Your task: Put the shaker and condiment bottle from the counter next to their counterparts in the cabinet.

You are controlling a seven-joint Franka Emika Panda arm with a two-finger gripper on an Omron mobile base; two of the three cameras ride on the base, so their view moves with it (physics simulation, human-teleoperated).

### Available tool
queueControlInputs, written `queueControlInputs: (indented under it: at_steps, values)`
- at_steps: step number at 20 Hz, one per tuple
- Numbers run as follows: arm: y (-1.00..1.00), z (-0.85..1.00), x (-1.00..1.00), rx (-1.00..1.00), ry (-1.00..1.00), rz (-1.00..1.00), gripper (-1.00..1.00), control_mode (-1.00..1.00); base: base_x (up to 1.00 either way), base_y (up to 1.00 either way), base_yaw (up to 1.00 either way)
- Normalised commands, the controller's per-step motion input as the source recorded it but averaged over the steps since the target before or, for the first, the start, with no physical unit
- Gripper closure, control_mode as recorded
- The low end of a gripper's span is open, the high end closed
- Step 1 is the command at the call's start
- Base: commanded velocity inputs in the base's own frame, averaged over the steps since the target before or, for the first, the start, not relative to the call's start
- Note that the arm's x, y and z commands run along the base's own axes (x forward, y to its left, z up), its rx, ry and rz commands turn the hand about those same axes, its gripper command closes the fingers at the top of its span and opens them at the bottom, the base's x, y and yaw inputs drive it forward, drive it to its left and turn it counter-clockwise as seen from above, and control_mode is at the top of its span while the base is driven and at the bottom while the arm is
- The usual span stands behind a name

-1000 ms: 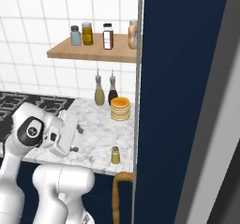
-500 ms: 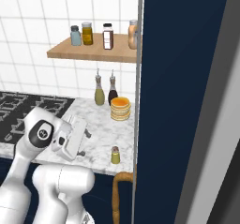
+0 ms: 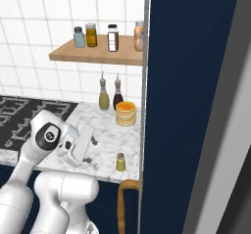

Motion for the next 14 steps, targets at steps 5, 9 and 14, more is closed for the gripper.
queueControlInputs:
  at_steps: [5,9,14]
  values:
    - [-0.24,-0.17,0.19,0.00,0.00,0.00,-1.00,-1.00,0.00,0.00,0.00]
    - [-0.24,-0.26,0.12,0.00,0.00,0.00,-1.00,-1.00,0.00,0.00,0.00]
    - [-0.22,-0.31,0.03,0.00,0.00,0.00,-1.00,-1.00,0.00,0.00,0.00]
